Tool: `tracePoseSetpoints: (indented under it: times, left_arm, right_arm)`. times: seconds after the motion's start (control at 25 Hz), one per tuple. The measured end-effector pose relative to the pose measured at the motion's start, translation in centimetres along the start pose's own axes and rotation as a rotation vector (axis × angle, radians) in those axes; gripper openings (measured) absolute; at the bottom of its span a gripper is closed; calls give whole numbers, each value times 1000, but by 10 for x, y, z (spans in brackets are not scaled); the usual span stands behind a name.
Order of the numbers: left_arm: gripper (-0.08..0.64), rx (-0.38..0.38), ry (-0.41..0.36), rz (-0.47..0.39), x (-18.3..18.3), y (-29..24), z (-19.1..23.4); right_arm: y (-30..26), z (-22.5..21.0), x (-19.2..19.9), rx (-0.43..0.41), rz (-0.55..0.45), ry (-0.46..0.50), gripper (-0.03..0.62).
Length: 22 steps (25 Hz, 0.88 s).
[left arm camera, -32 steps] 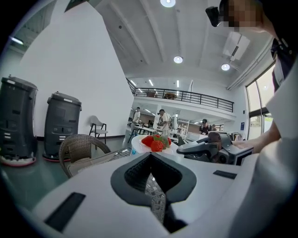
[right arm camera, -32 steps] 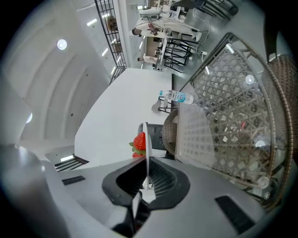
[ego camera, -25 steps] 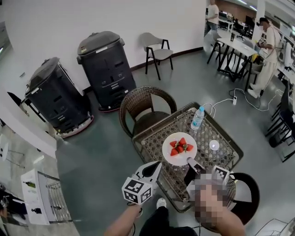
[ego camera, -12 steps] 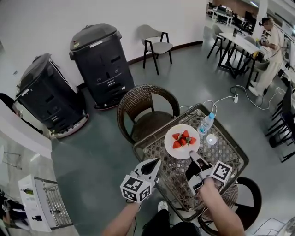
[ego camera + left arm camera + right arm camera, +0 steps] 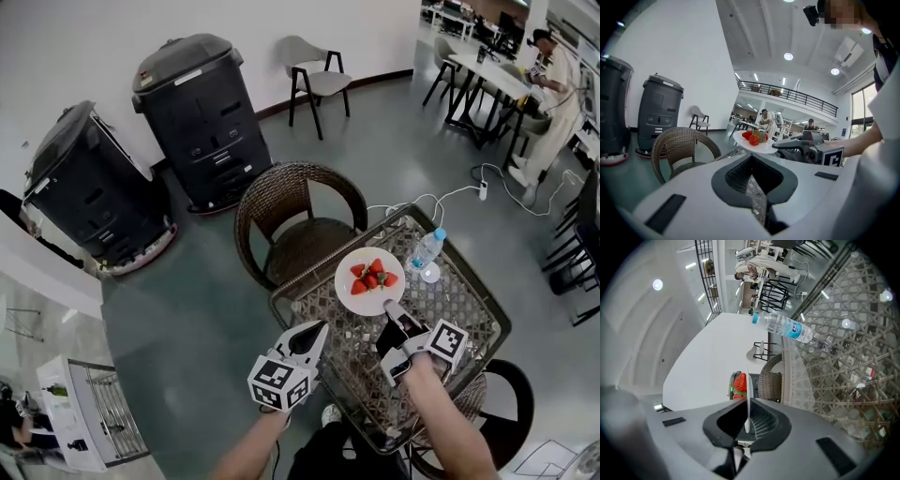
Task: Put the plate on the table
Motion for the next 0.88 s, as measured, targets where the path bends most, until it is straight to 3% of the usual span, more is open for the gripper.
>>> tracePoseSetpoints:
  times: [0.68, 0.88]
  left_arm:
    - [6, -52, 81, 60, 48, -32, 20]
    - [6, -62, 86, 80, 54, -39, 27]
  right_arm:
    - [-76, -81, -14, 156, 63, -32, 18]
    - [-97, -94, -20, 164, 67, -39, 18]
Point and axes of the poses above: the fingertips, and each gripper's own axes: y backward along the fingers, z to its left, x out of its underside, the point moved 7 cm from there along y, backward along the fingers, and after that the axes turned 12 degrees about x, right-handed, at the moved point
